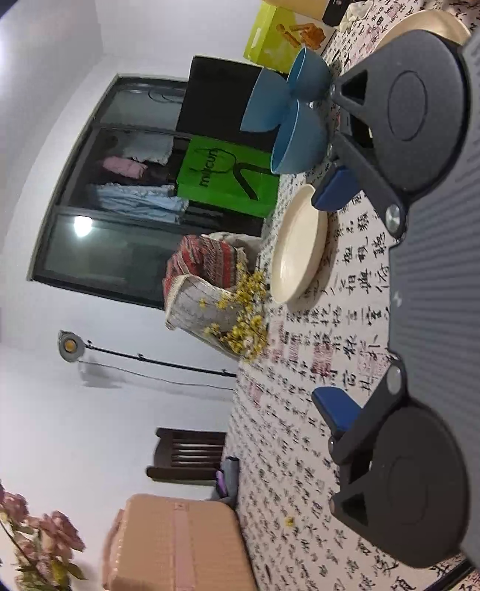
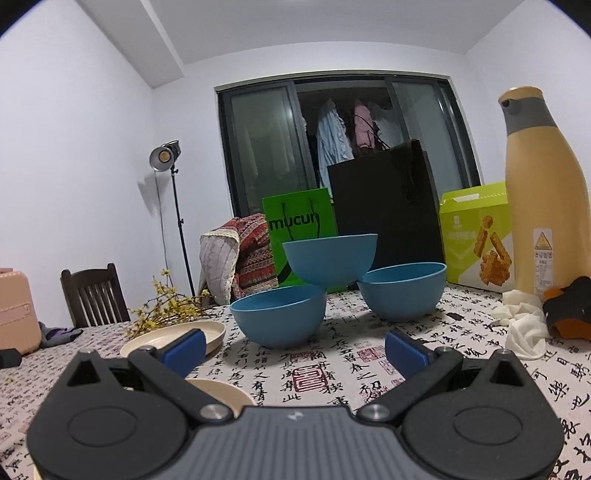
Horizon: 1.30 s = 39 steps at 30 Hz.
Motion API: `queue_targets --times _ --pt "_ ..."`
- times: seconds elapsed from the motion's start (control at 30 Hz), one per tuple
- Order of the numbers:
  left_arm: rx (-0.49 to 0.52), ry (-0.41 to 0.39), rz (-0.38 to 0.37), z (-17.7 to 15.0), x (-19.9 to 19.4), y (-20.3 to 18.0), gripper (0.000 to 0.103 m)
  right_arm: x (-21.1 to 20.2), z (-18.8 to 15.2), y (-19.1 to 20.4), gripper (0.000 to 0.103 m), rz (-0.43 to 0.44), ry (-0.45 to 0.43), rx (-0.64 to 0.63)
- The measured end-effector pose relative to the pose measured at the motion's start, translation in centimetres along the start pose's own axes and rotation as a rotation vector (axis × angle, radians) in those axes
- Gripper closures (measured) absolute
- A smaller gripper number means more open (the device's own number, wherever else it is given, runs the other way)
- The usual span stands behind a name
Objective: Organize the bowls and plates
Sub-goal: 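Move both open tools toward the blue bowls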
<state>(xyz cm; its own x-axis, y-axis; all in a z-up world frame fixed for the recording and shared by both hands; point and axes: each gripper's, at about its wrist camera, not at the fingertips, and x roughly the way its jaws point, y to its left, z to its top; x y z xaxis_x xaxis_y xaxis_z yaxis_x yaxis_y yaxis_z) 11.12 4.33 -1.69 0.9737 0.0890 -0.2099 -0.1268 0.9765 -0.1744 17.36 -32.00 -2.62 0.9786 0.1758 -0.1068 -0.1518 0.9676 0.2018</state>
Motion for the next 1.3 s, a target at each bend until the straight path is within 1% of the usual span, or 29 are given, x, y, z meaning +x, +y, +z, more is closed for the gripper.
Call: queue_targets --times 0.1,0.27,0.4,0.5,0.57,0.63,0.73,0.8,0.93,1.1,1.2,1.3 --pt "0.005 0.014 0.006 0.1 0.2 -0.1 0.0 0.4 0.1 0.0 0.0 -0.007 0.022 0.004" --pt "-0.028 0.051 -0.006 0.1 0.8 0.5 0.0 0.6 0.1 0.0 0.0 0.006 0.036 0.001" --pt "-0.041 0.048 -0.002 0.1 0.8 0.8 0.0 0.9 0.1 0.1 0.0 0.031 0.054 -0.008" --pt "-0.022 0.052 0.017 0.1 0.7 0.4 0.0 0.7 0.0 0.6 0.0 0.026 0.051 -0.036" --pt "0.019 0.092 0.03 0.2 1.2 -0.3 0.0 0.8 0.0 0.9 0.0 0.027 0.067 -0.055" --pt "0.036 0.125 0.001 0.6 1.3 -0.8 0.0 0.9 0.3 1.1 0.0 0.03 0.093 -0.061" --pt "0.03 0.135 -0.054 1.7 0.8 -1.3 0.0 1.2 1.3 1.1 0.0 0.077 0.136 -0.006" --pt "0.046 0.12 -0.057 2.6 0.3 -1.8 0.0 1.5 2.3 1.4 0.0 0.114 0.162 0.012" --pt "0.056 0.094 -0.081 4.6 -0.1 -2.8 0.0 2.0 4.3 2.5 0.0 0.16 0.156 0.011" --pt "0.004 0.109 -0.115 7.3 0.8 -2.7 0.0 3.3 7.2 3.4 0.0 0.189 0.144 0.035" --pt "-0.014 0.122 -0.117 8.6 1.4 -2.4 0.0 4.3 8.9 4.0 0.0 0.202 0.145 0.052" --pt "-0.044 0.14 -0.094 9.6 2.2 -1.7 0.0 5.6 9.8 4.5 0.0 0.23 0.162 0.1"
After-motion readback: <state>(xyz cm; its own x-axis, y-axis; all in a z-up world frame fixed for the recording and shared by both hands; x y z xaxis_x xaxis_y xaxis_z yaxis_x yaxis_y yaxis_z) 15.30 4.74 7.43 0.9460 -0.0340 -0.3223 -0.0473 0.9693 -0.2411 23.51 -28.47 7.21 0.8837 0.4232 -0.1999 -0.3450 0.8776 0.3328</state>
